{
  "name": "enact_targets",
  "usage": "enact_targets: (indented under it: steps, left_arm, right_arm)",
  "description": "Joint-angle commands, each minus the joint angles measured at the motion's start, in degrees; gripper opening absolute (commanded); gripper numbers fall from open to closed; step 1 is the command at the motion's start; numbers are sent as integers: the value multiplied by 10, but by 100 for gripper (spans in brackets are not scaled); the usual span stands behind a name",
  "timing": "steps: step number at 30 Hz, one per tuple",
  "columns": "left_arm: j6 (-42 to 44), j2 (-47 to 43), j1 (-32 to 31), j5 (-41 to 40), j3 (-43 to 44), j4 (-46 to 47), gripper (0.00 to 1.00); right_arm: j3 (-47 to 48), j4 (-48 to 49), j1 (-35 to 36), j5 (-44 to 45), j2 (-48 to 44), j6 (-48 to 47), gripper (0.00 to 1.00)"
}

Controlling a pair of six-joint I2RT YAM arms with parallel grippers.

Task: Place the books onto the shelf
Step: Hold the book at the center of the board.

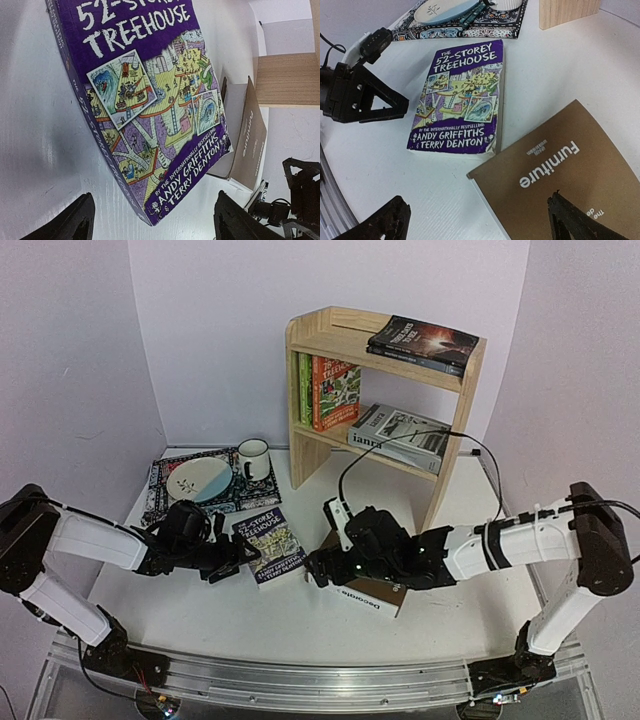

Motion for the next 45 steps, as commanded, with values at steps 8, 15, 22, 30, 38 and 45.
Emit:
enact_targets:
  steps: [8, 15, 22, 30, 38, 45]
  left_arm:
    - [-16, -29, 4, -29, 0, 10, 82]
    - [-33, -83, 4, -64, -35, 12, 80]
    - [-23, -121, 4, -57, -39, 10, 80]
    - [-22, -118, 36, -19, -55, 9, 81]
    - [10, -70, 83, 51, -53, 9, 81]
    - [28, -52, 92, 66, -43, 6, 81]
  right_arm:
    - [151, -46, -5, -4, 142, 87, 80]
    - [232, -104, -30, -20, 209, 96, 74]
    - [276, -110, -55, -48, 262, 96, 61]
    - [370, -160, -55, -110, 347, 88, 52]
    - [359, -173, -55, -132, 336, 101, 29]
    - [297, -177, -45, -138, 286, 108, 0]
